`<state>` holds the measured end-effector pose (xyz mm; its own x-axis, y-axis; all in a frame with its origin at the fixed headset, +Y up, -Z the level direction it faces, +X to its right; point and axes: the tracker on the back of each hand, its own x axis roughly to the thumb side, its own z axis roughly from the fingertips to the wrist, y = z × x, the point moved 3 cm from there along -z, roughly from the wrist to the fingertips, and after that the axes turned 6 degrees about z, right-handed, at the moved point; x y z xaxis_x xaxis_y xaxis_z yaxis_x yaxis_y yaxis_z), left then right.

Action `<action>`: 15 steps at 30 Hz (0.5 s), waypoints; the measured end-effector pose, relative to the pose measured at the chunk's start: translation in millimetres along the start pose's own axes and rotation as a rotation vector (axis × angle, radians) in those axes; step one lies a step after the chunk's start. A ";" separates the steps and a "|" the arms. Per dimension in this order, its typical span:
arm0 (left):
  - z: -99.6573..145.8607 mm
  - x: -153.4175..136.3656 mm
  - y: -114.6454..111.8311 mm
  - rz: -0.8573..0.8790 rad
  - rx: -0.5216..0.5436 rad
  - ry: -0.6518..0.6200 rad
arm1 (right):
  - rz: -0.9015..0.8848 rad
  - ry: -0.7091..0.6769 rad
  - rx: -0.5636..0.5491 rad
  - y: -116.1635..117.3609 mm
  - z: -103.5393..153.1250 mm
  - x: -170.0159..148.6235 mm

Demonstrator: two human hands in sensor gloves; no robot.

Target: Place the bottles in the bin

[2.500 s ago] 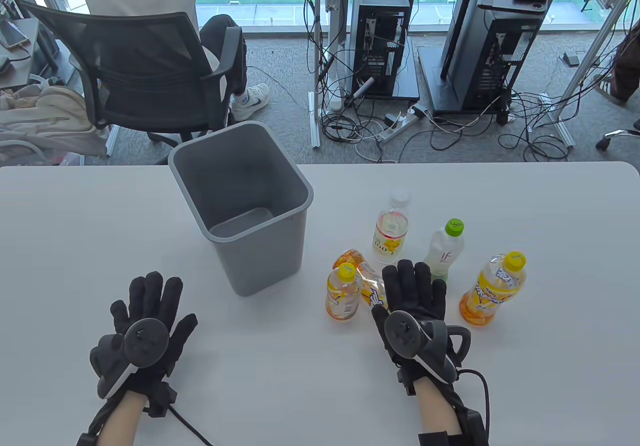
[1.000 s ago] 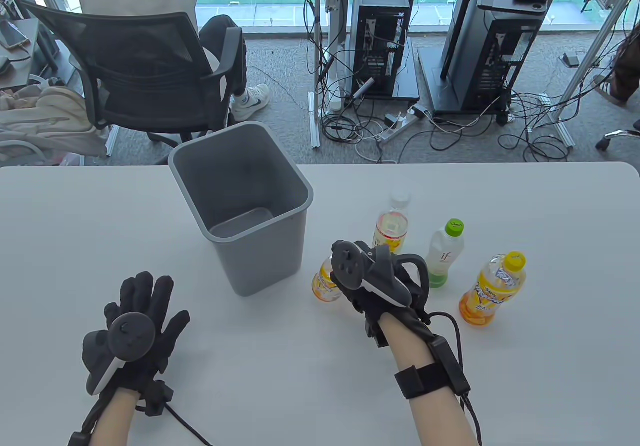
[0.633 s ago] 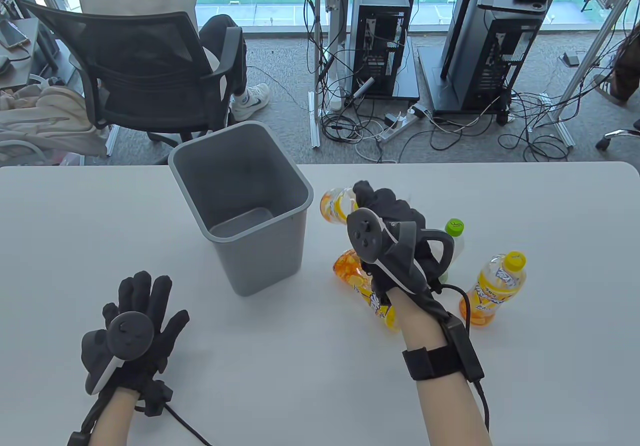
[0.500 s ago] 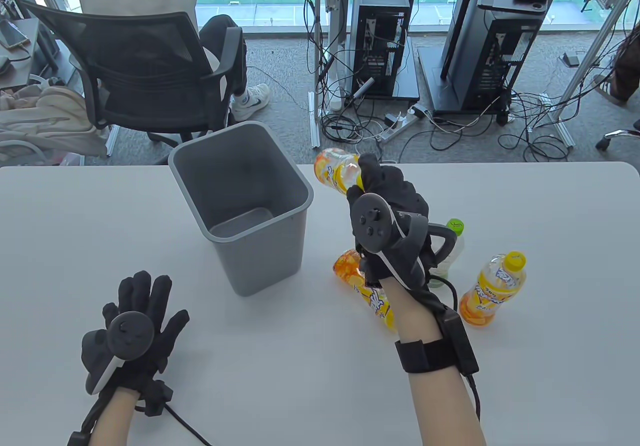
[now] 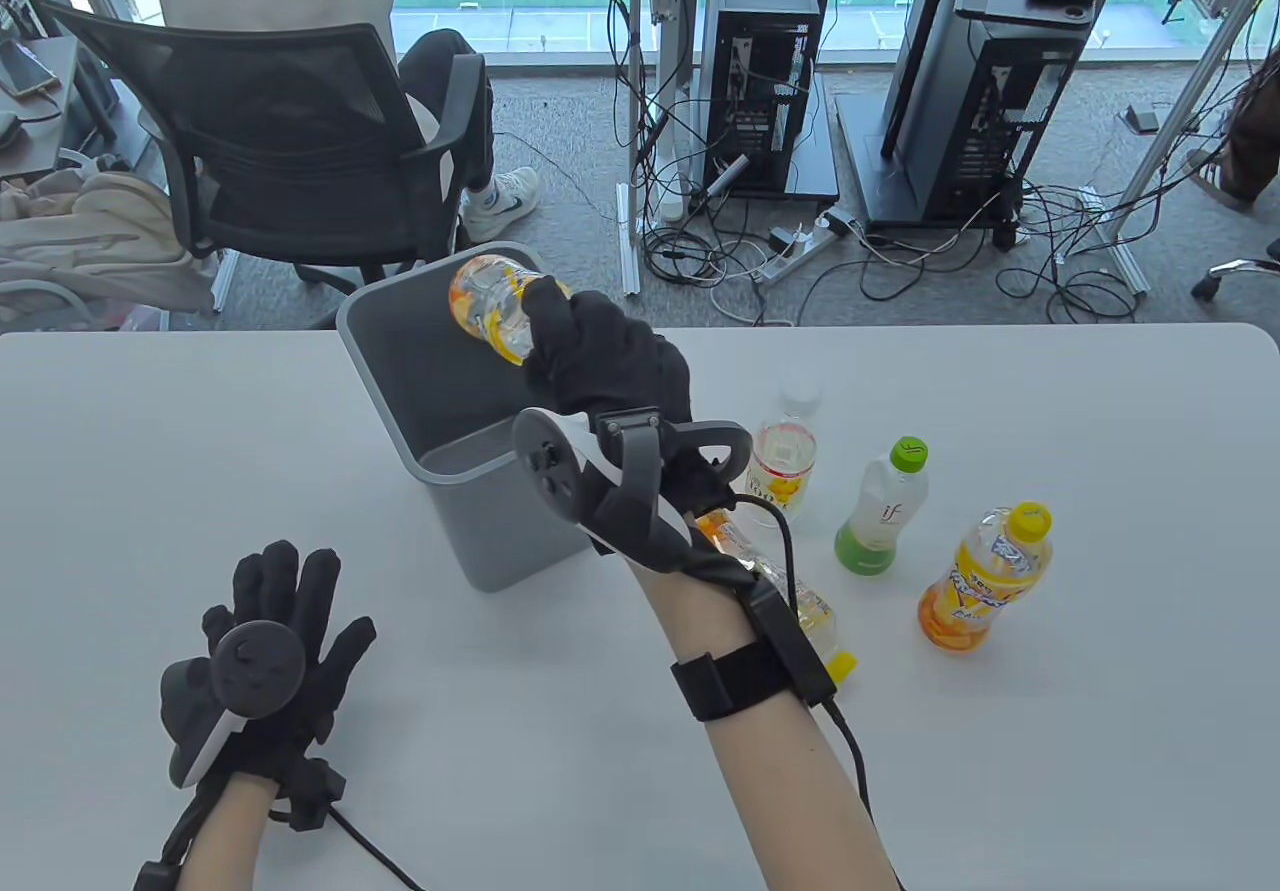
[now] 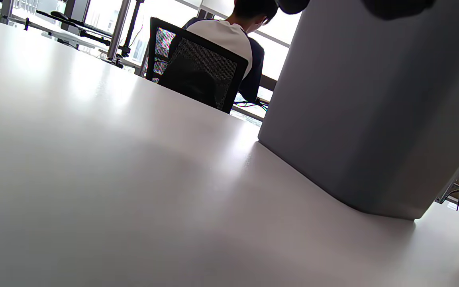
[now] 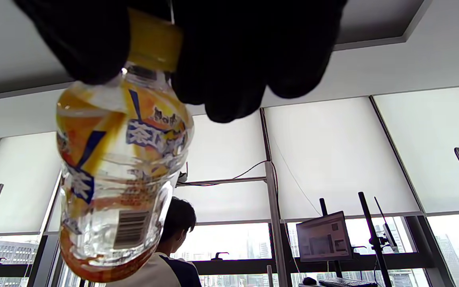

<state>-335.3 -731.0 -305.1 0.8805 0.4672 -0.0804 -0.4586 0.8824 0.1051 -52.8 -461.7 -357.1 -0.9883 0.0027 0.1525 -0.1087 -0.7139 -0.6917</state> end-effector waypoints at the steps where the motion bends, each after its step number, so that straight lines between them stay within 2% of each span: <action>1: 0.0 -0.1 0.0 0.001 0.000 0.001 | 0.000 -0.004 0.004 2.9 0.6 4.1; 6: -0.2 -0.8 1.0 0.008 0.005 0.006 | 0.026 -0.019 0.057 27.5 3.2 19.5; 11: -1.1 -2.7 1.1 0.017 0.000 0.013 | 0.063 -0.030 0.154 55.1 8.8 21.5; 15: -1.0 -2.8 1.5 0.018 -0.001 0.015 | 0.031 -0.017 0.157 57.1 16.3 8.1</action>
<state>-338.6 -731.0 -305.8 0.8701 0.4839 -0.0938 -0.4746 0.8739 0.1056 -65.3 -513.9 -383.9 -0.9888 -0.0321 0.1457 -0.0586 -0.8143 -0.5774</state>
